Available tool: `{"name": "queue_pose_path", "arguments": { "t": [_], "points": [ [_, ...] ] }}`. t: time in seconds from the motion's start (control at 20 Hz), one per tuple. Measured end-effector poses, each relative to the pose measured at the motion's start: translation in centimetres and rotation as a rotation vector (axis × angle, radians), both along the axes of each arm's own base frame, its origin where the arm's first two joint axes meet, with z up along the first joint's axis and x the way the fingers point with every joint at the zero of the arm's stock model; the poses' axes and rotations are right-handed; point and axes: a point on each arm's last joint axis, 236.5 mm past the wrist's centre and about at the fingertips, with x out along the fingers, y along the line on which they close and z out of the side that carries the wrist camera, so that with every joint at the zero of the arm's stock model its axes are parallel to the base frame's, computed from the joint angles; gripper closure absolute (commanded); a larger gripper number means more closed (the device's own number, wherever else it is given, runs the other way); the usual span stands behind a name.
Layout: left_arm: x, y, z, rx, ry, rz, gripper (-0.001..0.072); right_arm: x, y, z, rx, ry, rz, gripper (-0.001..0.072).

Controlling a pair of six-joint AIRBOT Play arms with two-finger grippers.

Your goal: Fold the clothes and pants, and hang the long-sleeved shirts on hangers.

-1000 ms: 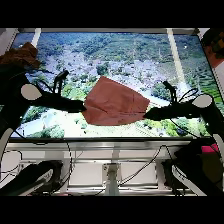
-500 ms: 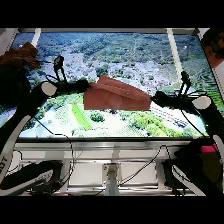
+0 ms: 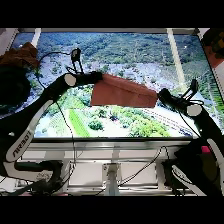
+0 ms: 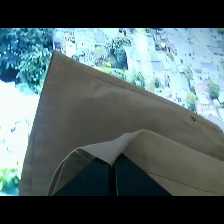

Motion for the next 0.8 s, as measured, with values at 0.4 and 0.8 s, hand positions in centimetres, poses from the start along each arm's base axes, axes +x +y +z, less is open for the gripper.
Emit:
{"name": "queue_pose_path", "arguments": {
  "t": [0.4,0.8],
  "points": [
    [2.8,0.1,-1.6,0.008,-0.055,0.061,0.0692,2.0,-1.3,-3.4,0.082,0.035,-0.154,0.0694],
    [4.2,0.6,-4.2,0.019,-0.068,0.117,0.0692,6.4,0.5,-4.0,0.043,0.002,-0.126,0.0695]
  ]
}}
